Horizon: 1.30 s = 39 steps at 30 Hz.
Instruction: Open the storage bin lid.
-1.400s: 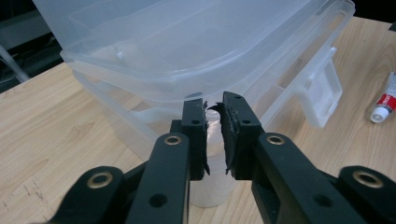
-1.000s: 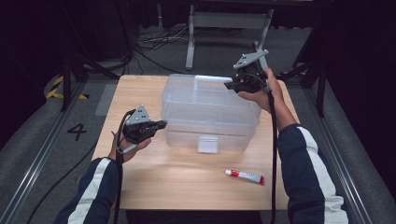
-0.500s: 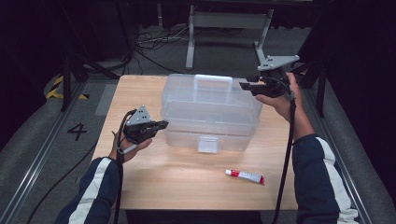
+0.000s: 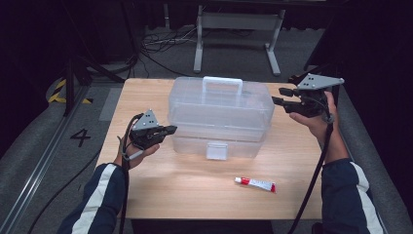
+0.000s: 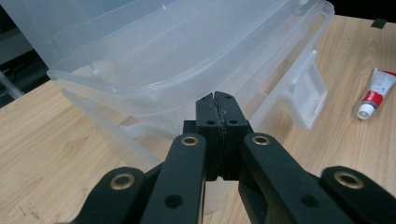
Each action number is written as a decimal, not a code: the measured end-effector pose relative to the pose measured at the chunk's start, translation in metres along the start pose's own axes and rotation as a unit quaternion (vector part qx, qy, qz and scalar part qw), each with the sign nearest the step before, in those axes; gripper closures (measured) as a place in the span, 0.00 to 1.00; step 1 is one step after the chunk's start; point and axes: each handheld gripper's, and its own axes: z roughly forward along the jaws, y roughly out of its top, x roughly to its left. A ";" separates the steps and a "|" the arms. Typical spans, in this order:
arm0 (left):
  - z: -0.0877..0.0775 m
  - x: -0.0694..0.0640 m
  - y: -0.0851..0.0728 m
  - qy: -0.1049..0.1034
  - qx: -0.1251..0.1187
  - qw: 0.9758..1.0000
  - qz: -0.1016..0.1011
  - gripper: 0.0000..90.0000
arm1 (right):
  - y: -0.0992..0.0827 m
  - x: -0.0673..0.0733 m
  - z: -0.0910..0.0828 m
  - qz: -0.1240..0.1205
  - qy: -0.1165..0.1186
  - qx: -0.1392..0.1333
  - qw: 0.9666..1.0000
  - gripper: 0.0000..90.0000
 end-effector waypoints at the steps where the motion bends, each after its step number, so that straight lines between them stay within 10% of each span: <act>1: 0.000 0.001 0.000 0.002 0.000 1.000 0.003 1.00 | -0.004 0.001 -0.003 0.003 0.003 -0.004 1.000 0.63; 27: 0.000 0.000 0.005 -0.001 -0.008 1.000 -0.003 1.00 | -0.079 0.018 0.003 -0.007 0.009 0.038 0.999 0.52; 39: 0.001 -0.001 0.005 -0.002 -0.003 1.000 0.004 1.00 | -0.085 0.027 0.020 -0.013 0.011 0.043 0.999 0.50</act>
